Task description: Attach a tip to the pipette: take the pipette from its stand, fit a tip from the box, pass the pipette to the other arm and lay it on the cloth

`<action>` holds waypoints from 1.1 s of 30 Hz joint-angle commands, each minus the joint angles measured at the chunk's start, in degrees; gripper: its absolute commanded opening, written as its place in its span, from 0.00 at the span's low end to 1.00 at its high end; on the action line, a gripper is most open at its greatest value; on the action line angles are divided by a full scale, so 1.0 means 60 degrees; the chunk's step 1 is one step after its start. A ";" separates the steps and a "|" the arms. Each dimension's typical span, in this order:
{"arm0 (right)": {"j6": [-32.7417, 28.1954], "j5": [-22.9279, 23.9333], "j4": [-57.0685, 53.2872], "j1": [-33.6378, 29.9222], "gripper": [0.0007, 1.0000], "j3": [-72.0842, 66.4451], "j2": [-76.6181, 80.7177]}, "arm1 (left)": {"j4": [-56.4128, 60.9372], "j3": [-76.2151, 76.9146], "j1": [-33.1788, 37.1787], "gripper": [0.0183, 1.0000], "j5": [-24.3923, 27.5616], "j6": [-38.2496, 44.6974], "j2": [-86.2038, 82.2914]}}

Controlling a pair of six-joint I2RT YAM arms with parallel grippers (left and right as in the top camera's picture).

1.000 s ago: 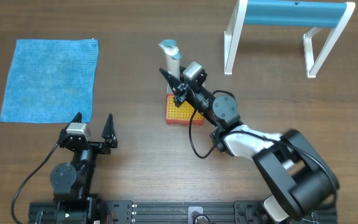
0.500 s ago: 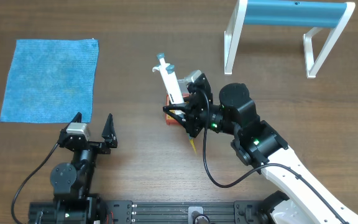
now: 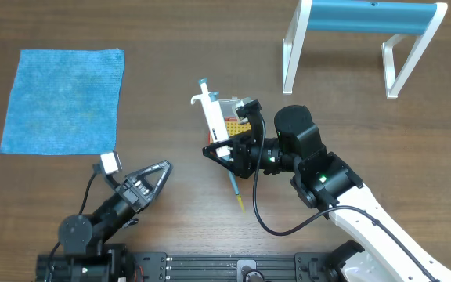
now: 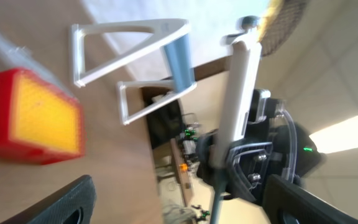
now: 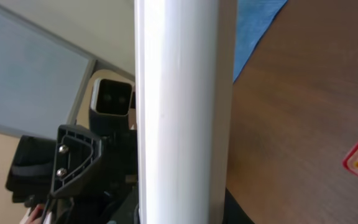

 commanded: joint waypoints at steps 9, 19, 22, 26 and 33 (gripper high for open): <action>0.0175 -0.1723 0.0102 -0.0029 0.08 0.0062 -0.0098 | 0.6896 0.4095 -0.1785 0.87 0.2167 0.0892 1.0116; -0.0044 -0.1468 0.0146 -0.0040 0.08 0.0062 -0.0098 | 0.7541 0.5071 -0.2488 0.85 0.2463 0.0980 1.1836; -0.0117 -0.1435 0.0219 -0.0040 0.08 0.0062 -0.0098 | 0.7541 0.5071 -0.2488 0.84 0.2677 0.1162 1.1836; -0.0474 -0.1435 0.0288 -0.0040 0.08 0.0062 -0.0098 | 0.7537 0.5071 -0.2484 0.83 0.2954 0.1410 1.1836; -0.0933 -0.0965 0.0280 -0.0062 0.08 0.0062 -0.0098 | 0.7541 0.5071 -0.2386 0.83 0.3082 0.1905 1.1836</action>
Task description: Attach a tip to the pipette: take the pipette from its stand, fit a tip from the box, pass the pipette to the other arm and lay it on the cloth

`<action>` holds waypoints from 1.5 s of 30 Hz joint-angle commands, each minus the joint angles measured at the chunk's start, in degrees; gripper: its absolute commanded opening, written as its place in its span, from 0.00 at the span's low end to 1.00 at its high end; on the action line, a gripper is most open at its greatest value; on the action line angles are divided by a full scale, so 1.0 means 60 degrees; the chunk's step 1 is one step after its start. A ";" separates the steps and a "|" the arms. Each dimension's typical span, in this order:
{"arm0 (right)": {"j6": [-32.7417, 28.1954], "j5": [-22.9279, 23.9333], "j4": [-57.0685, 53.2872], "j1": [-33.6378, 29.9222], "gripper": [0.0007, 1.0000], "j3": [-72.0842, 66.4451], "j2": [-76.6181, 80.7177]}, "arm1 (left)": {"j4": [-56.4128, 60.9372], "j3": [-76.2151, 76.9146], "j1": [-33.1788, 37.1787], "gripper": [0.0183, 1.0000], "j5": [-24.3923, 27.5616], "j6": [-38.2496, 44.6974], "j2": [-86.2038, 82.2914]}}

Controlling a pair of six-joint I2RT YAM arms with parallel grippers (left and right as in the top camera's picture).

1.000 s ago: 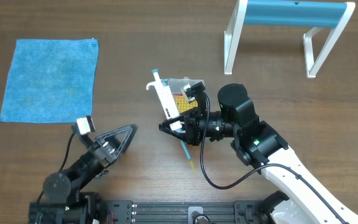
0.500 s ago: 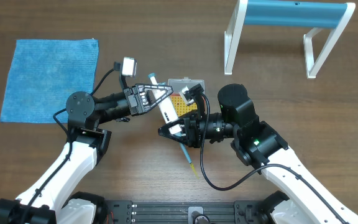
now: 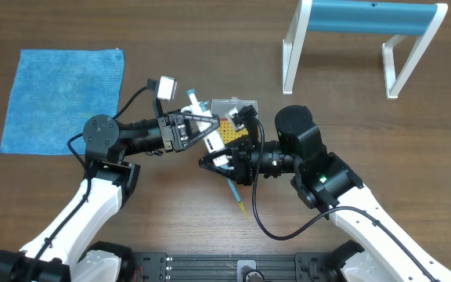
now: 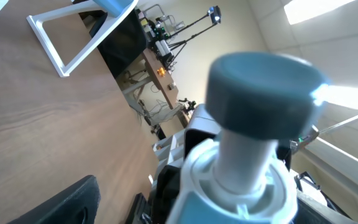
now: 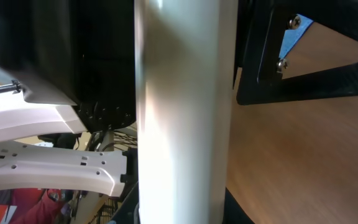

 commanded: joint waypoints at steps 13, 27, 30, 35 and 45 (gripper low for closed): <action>-0.0532 0.0382 0.0080 -0.0259 0.08 0.0069 -0.0087 | 0.0259 0.0233 0.0408 0.83 0.0233 0.0433 0.0055; -0.0525 0.0372 0.0080 -0.0259 0.08 0.0069 -0.0087 | 0.0317 0.0233 0.0280 0.03 0.0124 0.0466 0.0055; -0.0412 0.0204 0.0084 -0.0259 0.08 0.0069 -0.0087 | 0.0321 0.0233 -0.0113 0.46 -0.0051 0.0586 0.0055; -0.0386 0.0204 0.0080 -0.0259 0.08 0.0069 -0.0087 | 0.0317 0.0229 -0.0262 0.01 -0.0237 0.1115 0.0058; -0.0382 -0.3308 -0.1133 -0.2623 0.71 0.0073 -0.0087 | -0.4772 0.0233 0.1942 0.01 -0.3683 0.2696 0.0066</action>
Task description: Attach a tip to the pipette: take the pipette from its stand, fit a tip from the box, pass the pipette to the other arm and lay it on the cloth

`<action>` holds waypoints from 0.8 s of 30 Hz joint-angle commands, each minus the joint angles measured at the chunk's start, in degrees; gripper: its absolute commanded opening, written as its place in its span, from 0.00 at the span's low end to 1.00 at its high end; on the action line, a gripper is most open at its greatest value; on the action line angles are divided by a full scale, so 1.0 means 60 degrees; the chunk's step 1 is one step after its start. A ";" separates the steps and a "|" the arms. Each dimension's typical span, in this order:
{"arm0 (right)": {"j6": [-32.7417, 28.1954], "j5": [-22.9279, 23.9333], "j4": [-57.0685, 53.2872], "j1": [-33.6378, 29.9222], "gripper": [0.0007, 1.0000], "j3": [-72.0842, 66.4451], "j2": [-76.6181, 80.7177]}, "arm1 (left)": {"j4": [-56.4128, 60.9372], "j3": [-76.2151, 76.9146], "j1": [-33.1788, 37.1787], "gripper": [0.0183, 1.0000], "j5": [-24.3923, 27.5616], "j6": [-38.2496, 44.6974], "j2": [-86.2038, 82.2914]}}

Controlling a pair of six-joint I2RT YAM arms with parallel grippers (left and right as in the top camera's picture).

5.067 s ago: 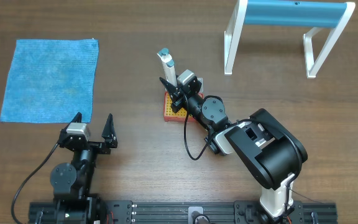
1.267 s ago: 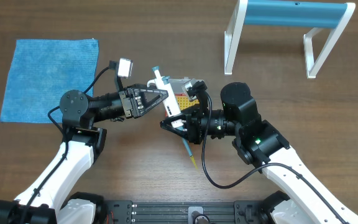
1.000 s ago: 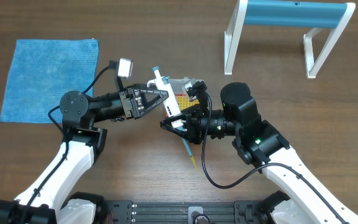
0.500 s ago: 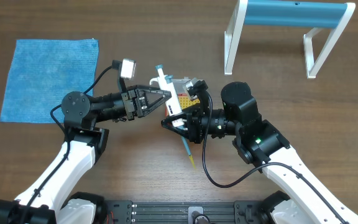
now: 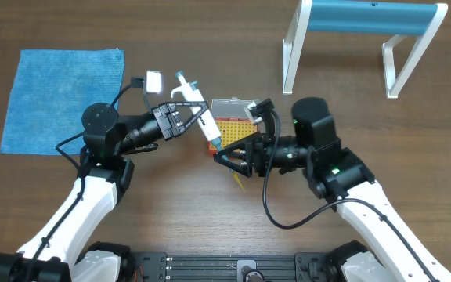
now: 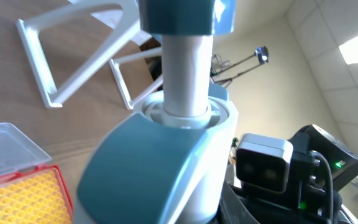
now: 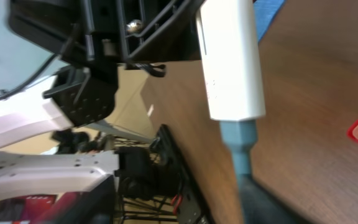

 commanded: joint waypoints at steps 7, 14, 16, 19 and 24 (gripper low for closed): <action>-0.0036 -0.2463 0.0080 -0.1625 0.72 0.0084 -0.0102 | -1.1595 0.2991 0.2226 0.01 -0.4444 0.4258 0.0182; -0.0029 -0.2102 0.0036 -0.1621 0.72 0.0080 -0.0102 | -2.2396 1.7646 0.5060 0.01 -0.8582 1.0251 0.7781; -0.0015 -0.1716 0.0036 -0.1621 0.72 0.0080 -0.0102 | -2.2677 2.0254 0.5082 0.01 -0.9624 1.0604 0.9843; 0.0193 -0.1519 0.0036 -0.1621 0.73 0.0080 -0.0102 | -2.2214 2.0804 0.5016 0.01 -1.0061 1.1067 1.1639; 0.0954 -0.0841 0.0044 -0.1621 0.73 0.0080 -0.0102 | -2.1376 2.0739 0.4940 0.01 -1.0826 1.2262 1.3336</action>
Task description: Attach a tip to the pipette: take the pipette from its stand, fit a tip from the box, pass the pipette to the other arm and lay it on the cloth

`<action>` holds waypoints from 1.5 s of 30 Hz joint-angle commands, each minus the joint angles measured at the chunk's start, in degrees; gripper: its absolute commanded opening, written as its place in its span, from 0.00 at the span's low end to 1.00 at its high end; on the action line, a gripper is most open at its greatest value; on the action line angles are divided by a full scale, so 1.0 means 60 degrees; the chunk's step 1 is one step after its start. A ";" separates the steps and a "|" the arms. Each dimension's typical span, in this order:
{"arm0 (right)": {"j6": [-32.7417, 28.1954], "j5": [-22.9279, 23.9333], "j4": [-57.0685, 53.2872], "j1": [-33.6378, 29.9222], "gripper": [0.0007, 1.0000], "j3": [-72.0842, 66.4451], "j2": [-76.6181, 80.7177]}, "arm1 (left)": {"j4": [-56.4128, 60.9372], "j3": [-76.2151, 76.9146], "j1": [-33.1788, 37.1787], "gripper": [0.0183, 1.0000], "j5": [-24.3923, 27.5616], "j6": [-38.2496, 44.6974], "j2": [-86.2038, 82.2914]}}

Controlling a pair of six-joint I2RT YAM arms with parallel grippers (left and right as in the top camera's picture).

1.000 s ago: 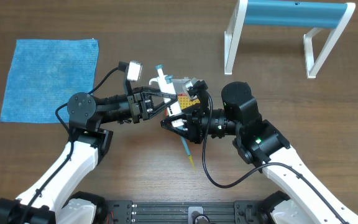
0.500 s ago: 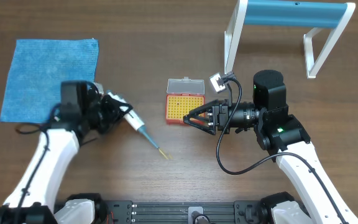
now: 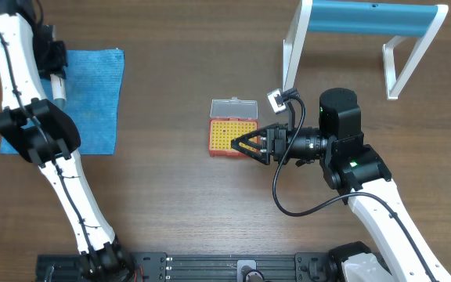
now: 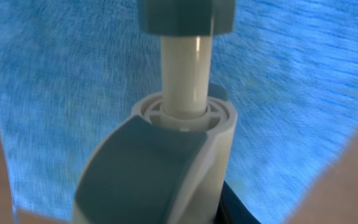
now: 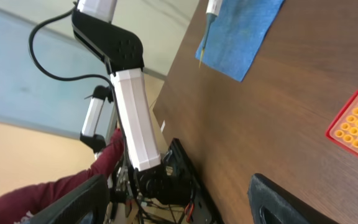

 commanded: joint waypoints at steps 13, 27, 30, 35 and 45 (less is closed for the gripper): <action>0.1005 0.1111 0.0044 -0.0044 0.73 0.0066 -0.0040 | 0.1523 -0.0645 0.0055 0.01 -0.0590 0.1902 0.0765; 0.1147 0.1111 0.0044 -0.0044 0.73 0.0066 -0.0040 | 0.1453 -0.0809 0.0299 0.01 -0.0102 0.1749 0.1144; 0.1144 0.1195 0.0044 -0.0044 0.73 0.0066 -0.0040 | 0.1453 -0.0809 0.0299 0.01 -0.0091 0.1749 0.1144; 0.1144 0.1206 0.0044 -0.0044 0.73 0.0066 -0.0040 | 0.1235 -0.0801 0.0215 0.91 -0.0091 0.1690 0.1104; 0.0357 0.2565 0.0044 -0.0044 0.73 0.0066 -0.0040 | 0.0102 -0.0769 -0.0015 0.92 0.1024 0.1526 -0.4036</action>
